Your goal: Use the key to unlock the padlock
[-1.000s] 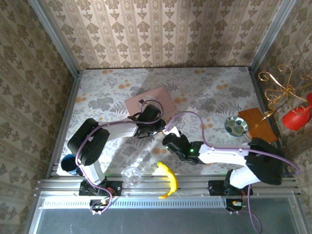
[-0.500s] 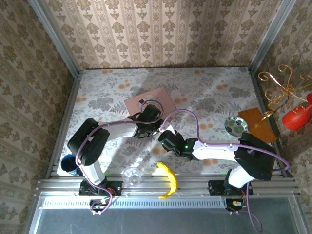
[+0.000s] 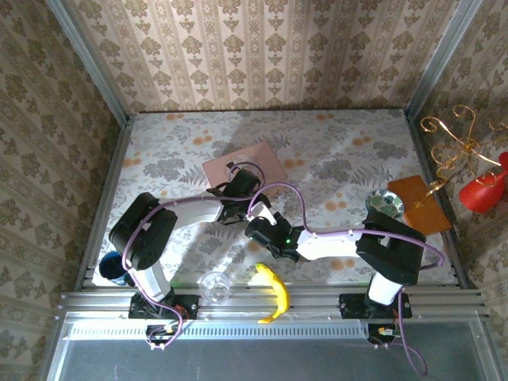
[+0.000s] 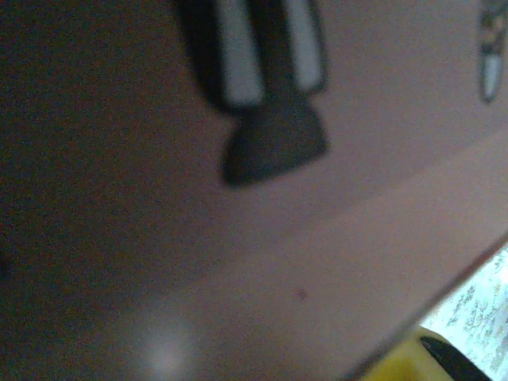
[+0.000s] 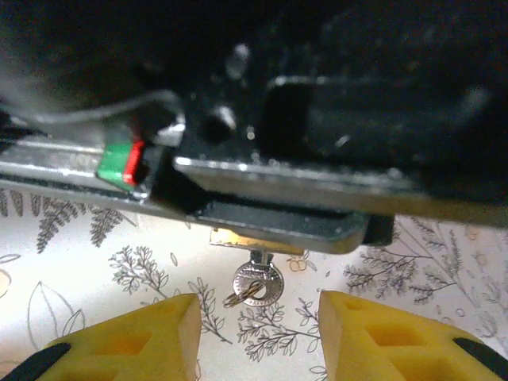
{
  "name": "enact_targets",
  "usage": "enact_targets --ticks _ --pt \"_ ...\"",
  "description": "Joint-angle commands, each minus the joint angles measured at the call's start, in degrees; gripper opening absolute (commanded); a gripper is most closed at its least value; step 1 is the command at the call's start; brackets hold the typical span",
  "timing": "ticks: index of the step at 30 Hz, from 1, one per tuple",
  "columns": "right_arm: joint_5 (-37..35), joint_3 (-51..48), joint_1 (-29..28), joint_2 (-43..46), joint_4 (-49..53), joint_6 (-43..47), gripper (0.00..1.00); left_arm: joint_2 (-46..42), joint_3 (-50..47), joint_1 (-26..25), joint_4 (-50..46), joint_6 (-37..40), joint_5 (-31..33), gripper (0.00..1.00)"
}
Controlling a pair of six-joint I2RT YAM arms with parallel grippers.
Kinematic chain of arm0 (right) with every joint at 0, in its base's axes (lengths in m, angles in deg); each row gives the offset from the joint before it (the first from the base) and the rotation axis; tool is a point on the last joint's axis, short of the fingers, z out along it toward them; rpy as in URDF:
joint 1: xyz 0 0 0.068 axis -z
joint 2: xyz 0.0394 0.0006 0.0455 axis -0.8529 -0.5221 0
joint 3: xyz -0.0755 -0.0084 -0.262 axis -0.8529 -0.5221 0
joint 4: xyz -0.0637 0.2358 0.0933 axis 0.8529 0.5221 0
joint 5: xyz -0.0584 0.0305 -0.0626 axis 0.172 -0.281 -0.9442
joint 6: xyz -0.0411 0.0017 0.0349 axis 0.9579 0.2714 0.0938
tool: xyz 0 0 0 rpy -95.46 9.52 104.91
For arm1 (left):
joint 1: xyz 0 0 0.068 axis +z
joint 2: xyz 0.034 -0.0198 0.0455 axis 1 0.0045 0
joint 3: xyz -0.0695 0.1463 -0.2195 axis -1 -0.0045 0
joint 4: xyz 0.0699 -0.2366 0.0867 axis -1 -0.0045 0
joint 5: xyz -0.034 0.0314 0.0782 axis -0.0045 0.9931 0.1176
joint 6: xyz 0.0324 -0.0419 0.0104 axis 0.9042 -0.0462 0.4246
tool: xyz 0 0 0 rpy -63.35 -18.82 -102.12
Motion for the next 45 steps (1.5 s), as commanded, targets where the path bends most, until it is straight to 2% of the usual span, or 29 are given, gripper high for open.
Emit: enact_targets --ticks 1,6,9,14,16,18,21,23,25,29,32,36,45 --pt "-7.5 3.6 -0.7 -2.6 -0.1 3.4 0.43 -2.1 1.5 -0.3 -1.9 0.1 -1.4 0.00" --pt "-8.6 5.6 -1.5 -5.4 0.6 5.0 0.42 -2.0 1.5 -0.4 -1.8 0.1 -1.5 0.00" --pt "-6.4 4.5 -1.5 -3.7 0.6 3.0 0.44 -2.1 1.3 -0.3 -1.8 0.1 -1.3 0.00" --pt "0.7 -1.9 -0.2 5.1 0.3 -3.7 0.46 -1.8 0.7 -0.3 -0.7 0.0 -1.3 0.00" --pt "5.1 -4.6 1.5 8.9 0.2 -6.6 0.46 -1.4 0.1 -0.3 0.7 -0.2 -1.5 0.00" --pt "8.1 -7.3 3.1 12.5 0.0 -9.1 0.46 -0.6 -0.3 -0.3 2.2 -0.3 -1.8 0.09" --pt "12.7 -9.1 6.0 15.8 0.4 -11.8 0.46 0.9 -0.6 -0.3 3.6 -0.2 -2.2 0.09" --pt "18.5 -9.7 9.2 16.8 -0.1 -13.3 0.46 1.7 -0.7 -0.3 4.6 -0.5 -3.0 0.08" --pt "26.0 -11.0 13.1 17.1 -2.8 -15.9 0.45 1.9 -1.0 -0.4 5.5 -1.0 -3.3 0.08" --pt "41.0 -16.1 20.8 17.0 -15.1 -22.1 0.44 1.1 -1.5 -0.3 5.5 -1.0 -2.7 0.10" --pt "47.9 -18.3 24.4 16.2 -22.3 -25.3 0.45 0.5 -1.4 -0.3 5.4 -0.8 -2.6 0.13" --pt "52.6 -18.9 26.0 14.6 -27.7 -27.0 0.46 0.4 -1.1 -0.4 5.5 -0.7 -3.3 0.13" --pt "56.3 -18.1 27.2 7.5 -34.6 -28.6 0.46 -1.0 -2.1 -0.3 7.2 -1.2 -4.1 0.13"
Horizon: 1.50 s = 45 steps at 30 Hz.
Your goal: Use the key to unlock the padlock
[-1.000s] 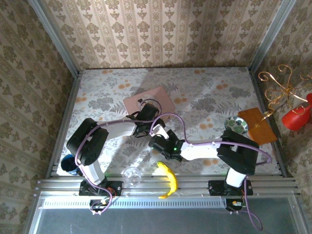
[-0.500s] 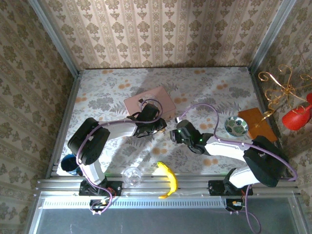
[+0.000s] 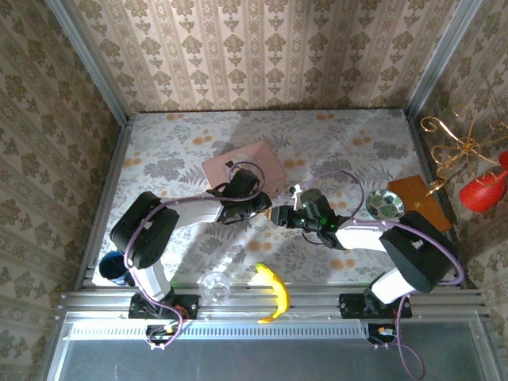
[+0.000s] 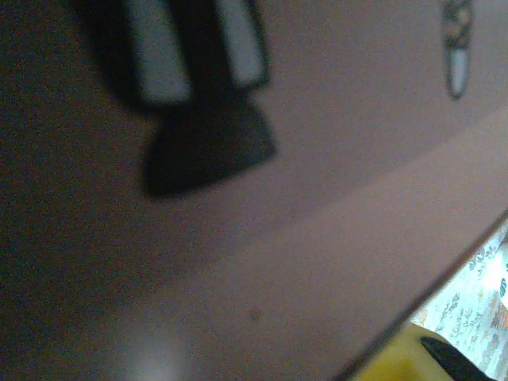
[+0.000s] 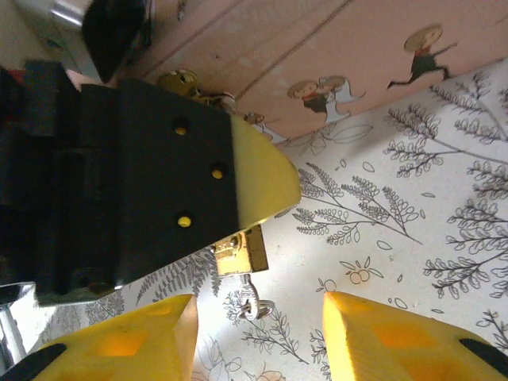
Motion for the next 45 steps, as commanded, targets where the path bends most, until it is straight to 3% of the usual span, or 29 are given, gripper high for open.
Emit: enact_targets --ticks 1,12,21,27,31,37,41,45 --pt "3.4 0.4 0.6 -3.0 -5.6 -2.2 0.45 -2.0 -1.0 -0.7 2.0 -0.9 -3.6 0.14" --pt "3.5 -0.3 1.2 -9.1 -17.2 -6.9 0.40 -2.5 -1.2 -0.5 2.4 0.2 -4.5 0.14" --pt "3.9 0.1 1.7 -11.0 -21.2 -8.4 0.36 -2.6 -0.9 -0.5 2.8 1.0 -5.6 0.14" --pt "5.0 -0.1 1.7 -13.0 -26.2 -10.0 0.29 -3.9 -1.4 0.3 3.1 2.1 -7.2 0.14" --pt "4.9 -0.3 1.8 -13.4 -27.4 -10.5 0.25 -4.9 -1.1 0.8 2.7 3.2 -8.4 0.26" --pt "3.9 -0.1 1.8 -13.6 -27.5 -11.2 0.09 -4.6 -1.1 1.1 3.5 3.2 -9.6 0.31" --pt "3.7 -0.1 1.8 -14.3 -28.6 -12.4 0.04 -4.7 -1.8 1.4 4.9 2.7 -9.8 0.48" --pt "4.3 0.0 1.9 -15.8 -31.1 -14.7 0.03 -5.3 -3.1 1.7 6.8 2.0 -9.7 0.57"
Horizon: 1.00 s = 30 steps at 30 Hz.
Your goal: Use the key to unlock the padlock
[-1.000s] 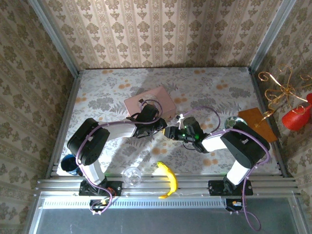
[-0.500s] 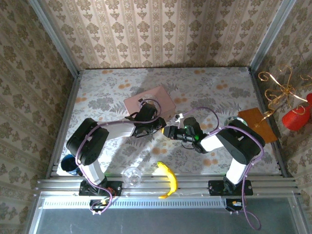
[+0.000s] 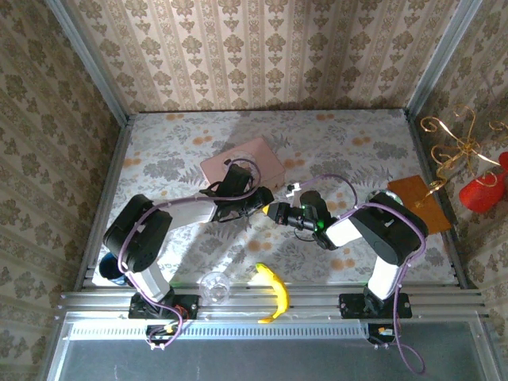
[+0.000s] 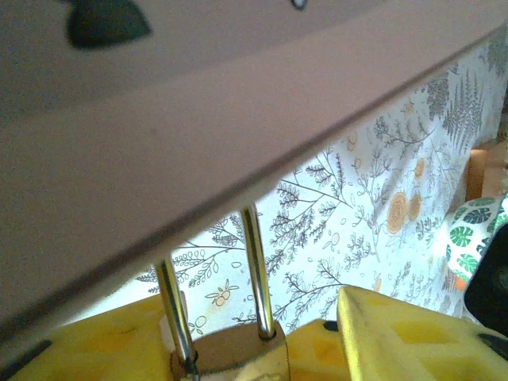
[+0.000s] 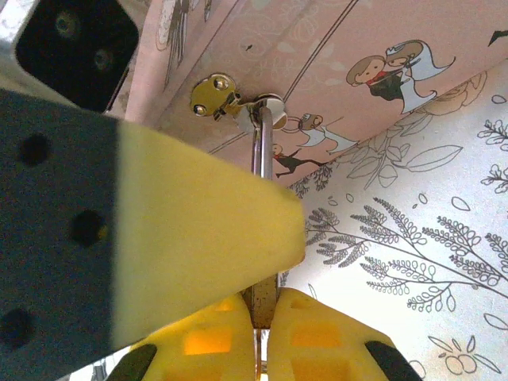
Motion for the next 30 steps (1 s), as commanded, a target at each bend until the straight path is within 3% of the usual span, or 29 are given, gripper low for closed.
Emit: enact_targets --ticks 1,7,11,14,24,30 --pt "-2.3 0.6 0.5 -2.0 -5.7 -2.6 0.03 -2.3 -1.5 -0.4 4.2 -0.4 -3.6 0.59" --pt "-1.5 0.3 0.7 -5.1 -11.7 -7.1 0.06 -3.7 -6.0 -0.2 10.9 -1.6 -2.9 0.56" --pt "-0.9 0.5 0.7 -6.3 -13.4 -8.2 0.08 -4.0 -7.8 -0.2 14.3 -2.1 -2.9 0.39" --pt "-0.7 0.4 0.8 -6.5 -14.0 -8.6 0.08 -3.9 -8.5 -0.2 16.2 -2.2 -2.8 0.33" --pt "1.7 0.6 1.7 -6.3 -17.2 -13.3 0.07 0.6 -12.8 -0.3 35.6 -4.4 -3.4 0.36" --pt "2.9 1.3 2.4 -6.0 -17.2 -15.3 0.09 1.3 -15.1 -0.3 41.5 -5.0 -1.4 0.33"
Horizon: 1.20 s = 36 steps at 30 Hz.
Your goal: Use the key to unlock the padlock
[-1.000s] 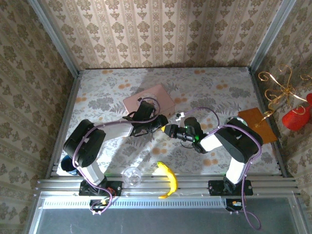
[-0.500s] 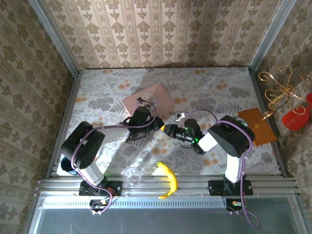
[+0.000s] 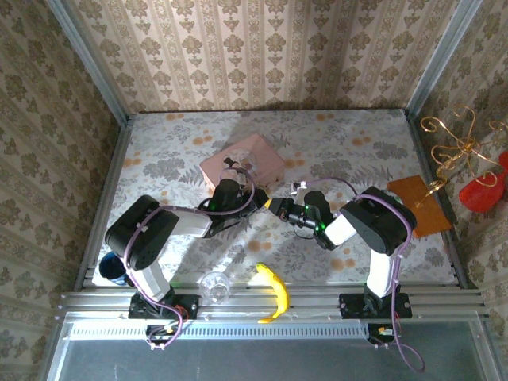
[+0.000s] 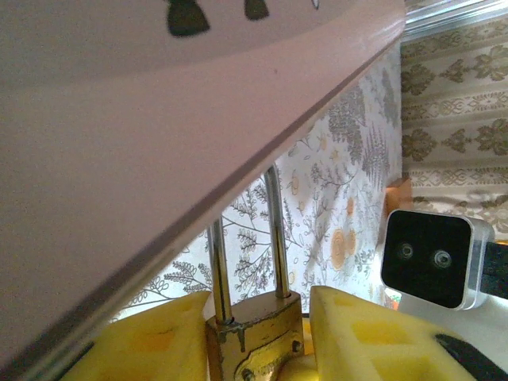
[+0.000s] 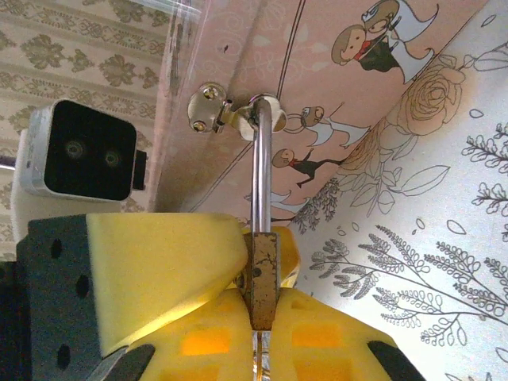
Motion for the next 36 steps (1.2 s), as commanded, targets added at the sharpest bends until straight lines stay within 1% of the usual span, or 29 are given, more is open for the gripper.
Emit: enact_targets --ticks 1,6,7,9,15,19,24,27,30,33,35,36 --pt "1.2 1.5 0.3 -0.3 -5.1 -1.9 0.10 -0.2 -1.0 -1.1 8.9 -0.1 -2.3 0.31" --pt "1.9 1.7 0.3 -1.1 -5.4 -2.6 0.14 0.5 -2.2 -1.1 13.0 0.1 -0.5 0.25" --pt "1.8 1.5 0.3 -1.1 -5.4 -2.6 0.16 0.8 -2.3 -1.0 13.7 -0.3 -0.3 0.21" --pt "1.5 1.3 0.3 -0.6 -5.2 -2.3 0.21 1.8 -2.5 -1.1 14.7 -1.0 -0.1 0.19" --pt "0.4 0.4 0.3 1.7 -2.6 -0.6 0.34 3.7 -2.8 -1.0 16.7 -2.8 0.1 0.07" --pt "-0.6 -0.1 0.3 4.1 1.1 1.4 0.40 3.2 -3.0 -0.9 16.5 -2.8 0.8 0.01" --pt "-2.4 -0.5 0.3 8.5 8.1 5.3 0.48 1.6 -2.9 -1.0 14.0 -2.4 1.5 0.00" --pt "-5.0 -1.0 -0.1 12.7 15.2 9.3 0.49 0.2 -2.8 -1.0 11.3 -2.6 2.6 0.00" --pt "-10.8 -0.1 -2.1 18.9 29.0 16.5 0.49 -1.4 -2.5 -1.2 7.2 -3.0 4.0 0.00" --pt "-22.5 3.9 -7.2 25.5 47.2 26.5 0.45 -3.1 -2.4 -1.6 3.3 -3.6 5.8 0.00" --pt "-29.9 7.0 -10.8 27.6 55.8 32.1 0.41 -4.0 -2.2 -1.6 1.1 -3.8 6.5 0.00" --pt "-32.4 8.2 -12.0 27.6 58.6 34.0 0.40 -4.4 -1.9 -1.7 -0.2 -3.8 6.5 0.00"
